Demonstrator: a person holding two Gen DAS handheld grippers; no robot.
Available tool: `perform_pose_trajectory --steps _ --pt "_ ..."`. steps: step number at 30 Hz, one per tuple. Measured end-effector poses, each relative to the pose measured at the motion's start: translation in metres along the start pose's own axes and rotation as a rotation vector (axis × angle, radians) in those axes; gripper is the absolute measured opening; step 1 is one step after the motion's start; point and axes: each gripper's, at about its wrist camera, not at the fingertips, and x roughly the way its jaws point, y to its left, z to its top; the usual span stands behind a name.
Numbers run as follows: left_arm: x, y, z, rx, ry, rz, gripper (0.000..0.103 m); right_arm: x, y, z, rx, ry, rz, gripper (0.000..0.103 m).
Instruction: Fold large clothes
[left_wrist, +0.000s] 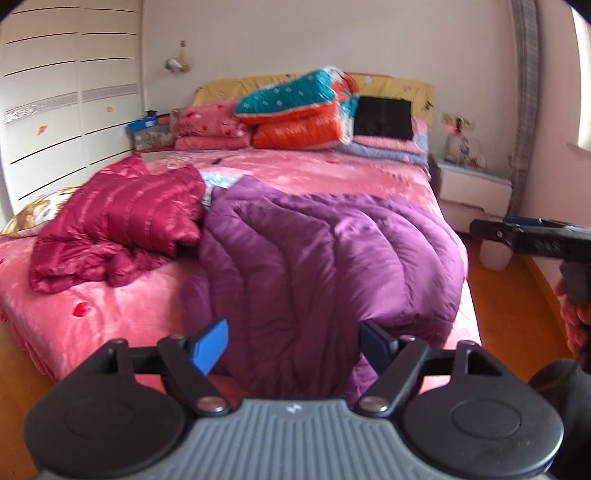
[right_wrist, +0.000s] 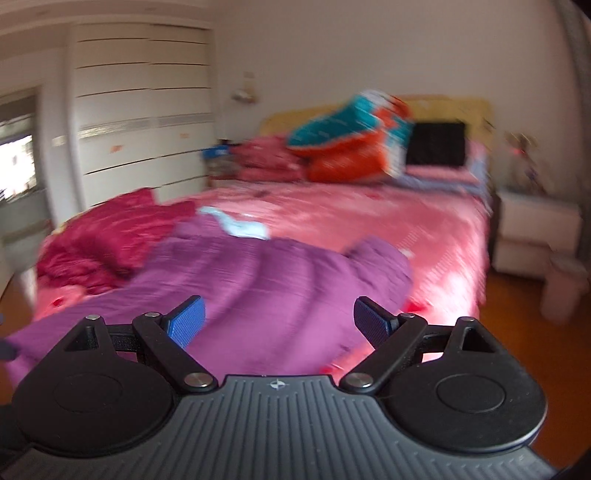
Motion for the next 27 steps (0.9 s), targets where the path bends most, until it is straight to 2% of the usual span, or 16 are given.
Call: perform_pose_trajectory --steps 3,6,8,13,17,20,22,24,27 --pt "-0.016 0.023 0.007 -0.071 -0.063 0.057 0.08 -0.012 0.043 0.014 -0.125 -0.024 0.099 0.103" --pt "-0.03 0.049 0.012 -0.167 -0.12 0.104 0.087 -0.013 0.076 0.019 -0.204 -0.008 0.167 0.103" --pt "-0.032 0.066 0.012 -0.207 -0.136 0.159 0.089 -0.007 0.093 0.02 -0.224 0.021 0.223 0.103" --pt "-0.032 0.096 0.006 -0.307 -0.139 0.219 0.089 0.018 0.15 0.006 -0.366 0.103 0.308 0.103" --pt "-0.031 0.11 0.001 -0.342 -0.135 0.248 0.091 0.047 0.207 -0.006 -0.517 0.18 0.312 0.103" --pt "-0.034 0.12 -0.003 -0.361 -0.137 0.262 0.092 0.077 0.236 -0.018 -0.568 0.249 0.337 0.103" --pt "-0.036 0.129 -0.006 -0.374 -0.137 0.28 0.092 0.099 0.241 -0.027 -0.565 0.306 0.333 0.103" --pt "-0.039 0.138 -0.011 -0.389 -0.131 0.291 0.093 0.116 0.253 -0.042 -0.563 0.368 0.301 0.097" --pt "-0.038 0.149 -0.017 -0.411 -0.115 0.307 0.093 0.135 0.251 -0.064 -0.596 0.437 0.245 0.096"
